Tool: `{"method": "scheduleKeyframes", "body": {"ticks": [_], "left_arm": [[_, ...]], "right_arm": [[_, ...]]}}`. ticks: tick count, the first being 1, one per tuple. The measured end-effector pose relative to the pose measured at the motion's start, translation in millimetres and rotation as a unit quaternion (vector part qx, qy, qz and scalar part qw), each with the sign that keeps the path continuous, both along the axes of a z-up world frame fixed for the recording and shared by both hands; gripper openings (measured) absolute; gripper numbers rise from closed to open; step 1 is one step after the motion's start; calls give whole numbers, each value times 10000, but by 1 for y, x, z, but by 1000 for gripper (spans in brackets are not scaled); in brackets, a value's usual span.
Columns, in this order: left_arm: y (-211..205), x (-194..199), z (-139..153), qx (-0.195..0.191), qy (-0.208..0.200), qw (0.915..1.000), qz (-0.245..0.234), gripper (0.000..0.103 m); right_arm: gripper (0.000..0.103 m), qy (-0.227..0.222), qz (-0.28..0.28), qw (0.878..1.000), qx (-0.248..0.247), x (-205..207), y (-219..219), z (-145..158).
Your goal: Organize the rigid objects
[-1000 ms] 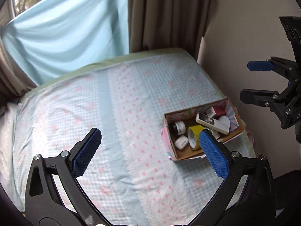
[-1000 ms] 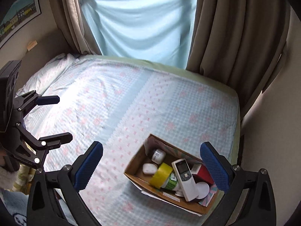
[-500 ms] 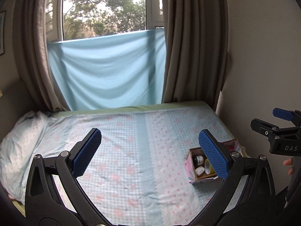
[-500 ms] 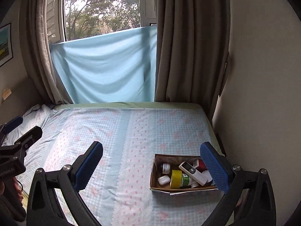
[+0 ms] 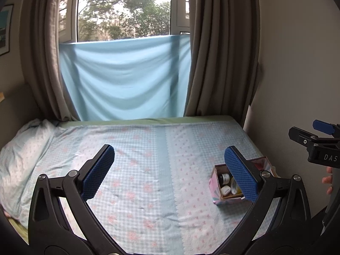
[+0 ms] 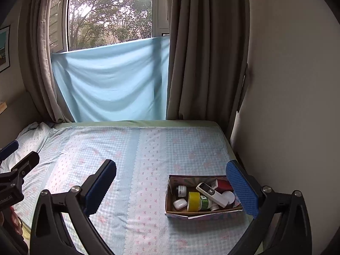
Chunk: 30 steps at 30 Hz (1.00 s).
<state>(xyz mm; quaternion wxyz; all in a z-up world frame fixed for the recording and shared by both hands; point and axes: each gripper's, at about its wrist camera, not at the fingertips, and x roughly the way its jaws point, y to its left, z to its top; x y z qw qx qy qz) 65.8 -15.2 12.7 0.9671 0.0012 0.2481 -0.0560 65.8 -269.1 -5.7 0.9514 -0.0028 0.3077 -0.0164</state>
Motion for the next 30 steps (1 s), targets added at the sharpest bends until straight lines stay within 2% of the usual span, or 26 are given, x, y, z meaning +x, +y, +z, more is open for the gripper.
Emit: {"method": "scheduleKeyframes", "body": {"ticks": [30], "left_arm": [[-6,4,-4,88,42,9999,46,103]], "right_arm": [[103,-42,25,10000,-8,6,1,0]]}}
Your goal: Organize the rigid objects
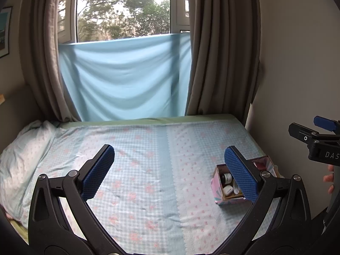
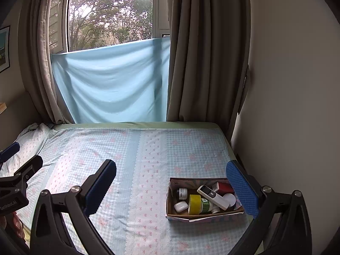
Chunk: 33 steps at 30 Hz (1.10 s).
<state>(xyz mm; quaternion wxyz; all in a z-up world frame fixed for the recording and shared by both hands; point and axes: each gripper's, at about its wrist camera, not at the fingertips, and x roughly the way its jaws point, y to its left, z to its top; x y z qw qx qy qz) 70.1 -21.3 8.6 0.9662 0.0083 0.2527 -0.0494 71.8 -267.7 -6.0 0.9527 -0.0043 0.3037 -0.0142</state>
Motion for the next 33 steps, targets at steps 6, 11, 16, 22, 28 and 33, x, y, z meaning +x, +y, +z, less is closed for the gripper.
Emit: {"method": "scheduleKeyframes", "body": {"ticks": [6,11,16,22,28,33], "left_arm": [[-2,2,0,23,12,10000,-3,103],[-3,2,-1,53,-8,10000,1,103],[-3,2,-1,118,-37,9999,73,103],[-4,4,0,193,-27,9997,148,103],[-5,4,1,250,-93,9994,237,103],[-6,1,3,285,-228,9985,398,103]], "right_arm": [[103,-25,-43,10000,30,0,-1,0],[103,-23,-52,10000,54,0,-1,0],[103,-34,-55,10000,59,1,0,1],[103,-50,-46,10000,55,3,0,1],[103,-100,-67,9999,47,3,-1,3],[103,-110,-77,9999,56,5,-1,2]]}}
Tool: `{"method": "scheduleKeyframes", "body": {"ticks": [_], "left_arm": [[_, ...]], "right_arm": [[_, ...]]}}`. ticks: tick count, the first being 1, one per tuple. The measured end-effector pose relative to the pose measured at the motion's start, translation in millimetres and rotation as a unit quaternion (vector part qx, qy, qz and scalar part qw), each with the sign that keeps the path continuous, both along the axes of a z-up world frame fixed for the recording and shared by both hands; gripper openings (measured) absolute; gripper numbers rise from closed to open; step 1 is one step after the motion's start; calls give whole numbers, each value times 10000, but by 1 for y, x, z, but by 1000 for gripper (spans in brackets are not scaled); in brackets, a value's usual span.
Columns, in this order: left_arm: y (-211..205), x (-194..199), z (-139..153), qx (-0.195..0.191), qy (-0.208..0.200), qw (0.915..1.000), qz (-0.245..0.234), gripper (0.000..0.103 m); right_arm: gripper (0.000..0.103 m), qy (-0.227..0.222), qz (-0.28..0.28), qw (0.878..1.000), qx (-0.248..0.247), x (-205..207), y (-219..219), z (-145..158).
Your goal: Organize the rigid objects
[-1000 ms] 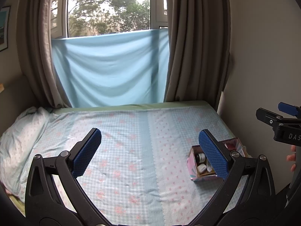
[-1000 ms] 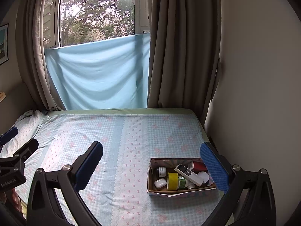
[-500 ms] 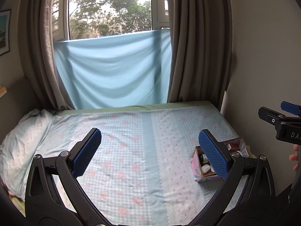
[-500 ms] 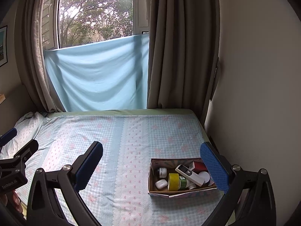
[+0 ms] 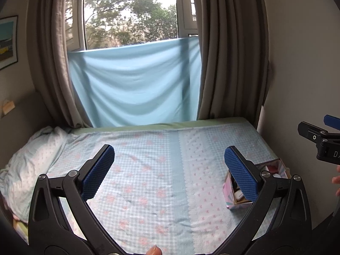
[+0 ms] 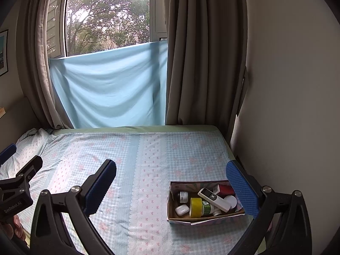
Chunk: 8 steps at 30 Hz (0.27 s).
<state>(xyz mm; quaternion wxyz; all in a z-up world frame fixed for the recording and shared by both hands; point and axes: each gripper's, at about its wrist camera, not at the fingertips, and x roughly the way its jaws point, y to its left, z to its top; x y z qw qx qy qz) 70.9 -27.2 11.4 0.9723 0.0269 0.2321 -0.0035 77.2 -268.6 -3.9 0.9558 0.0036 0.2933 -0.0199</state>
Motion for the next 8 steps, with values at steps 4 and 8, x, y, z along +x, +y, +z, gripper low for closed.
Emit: {"method": "scheduleKeyframes", "body": {"ticks": [4,8], "left_arm": [[1,-1,0,-102,-149,9998,9,103],[3,0,-2,-152,-172,9997,-6,103]], "right_arm": [[103,2,-8,10000,3,1,0,0],[103,19,-19,10000,-8,2,1,-1]]}}
